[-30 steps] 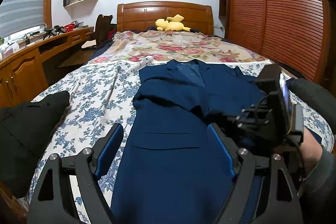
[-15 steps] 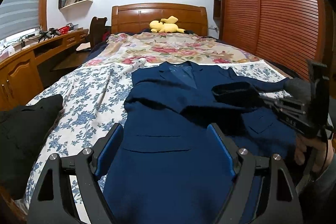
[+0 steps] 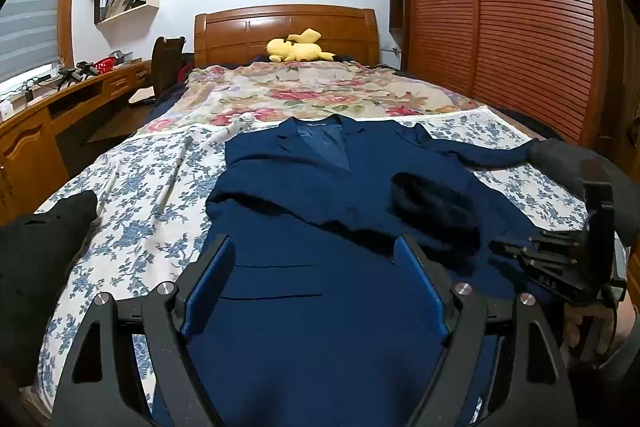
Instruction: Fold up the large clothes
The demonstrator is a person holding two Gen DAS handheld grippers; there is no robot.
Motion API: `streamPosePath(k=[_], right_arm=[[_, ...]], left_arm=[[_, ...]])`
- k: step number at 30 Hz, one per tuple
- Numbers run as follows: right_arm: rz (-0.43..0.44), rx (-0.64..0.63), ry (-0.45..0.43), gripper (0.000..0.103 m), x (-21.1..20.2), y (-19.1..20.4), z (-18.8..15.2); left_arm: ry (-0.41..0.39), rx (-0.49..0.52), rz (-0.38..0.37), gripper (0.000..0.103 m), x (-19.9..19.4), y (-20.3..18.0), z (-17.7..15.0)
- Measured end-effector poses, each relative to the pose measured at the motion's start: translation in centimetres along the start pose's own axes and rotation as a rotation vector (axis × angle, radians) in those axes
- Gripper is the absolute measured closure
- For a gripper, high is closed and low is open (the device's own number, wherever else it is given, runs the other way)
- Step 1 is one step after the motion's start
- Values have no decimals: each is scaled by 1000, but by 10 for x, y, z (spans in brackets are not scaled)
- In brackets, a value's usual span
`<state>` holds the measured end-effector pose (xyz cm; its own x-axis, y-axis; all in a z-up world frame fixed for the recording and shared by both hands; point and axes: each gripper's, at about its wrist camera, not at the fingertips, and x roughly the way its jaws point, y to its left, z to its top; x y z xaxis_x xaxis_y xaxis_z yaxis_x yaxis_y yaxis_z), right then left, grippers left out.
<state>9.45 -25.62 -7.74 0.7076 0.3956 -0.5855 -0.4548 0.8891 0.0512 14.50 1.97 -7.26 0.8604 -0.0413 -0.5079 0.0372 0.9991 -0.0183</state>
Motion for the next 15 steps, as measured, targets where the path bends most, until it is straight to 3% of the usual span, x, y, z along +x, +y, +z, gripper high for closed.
streamPosePath(k=[10,13,15], right_arm=[[76,-41,-38,100,-5,-1,12],[91,-60,-51,84,-5,3,17],[93,-71,-61,60,-2,5,19]], left_arm=[[-8,10,-9,21,-1,-11,10],[-9,30,-2,21,-1,-12,17],[-11,44,7,21,0,-13,19]])
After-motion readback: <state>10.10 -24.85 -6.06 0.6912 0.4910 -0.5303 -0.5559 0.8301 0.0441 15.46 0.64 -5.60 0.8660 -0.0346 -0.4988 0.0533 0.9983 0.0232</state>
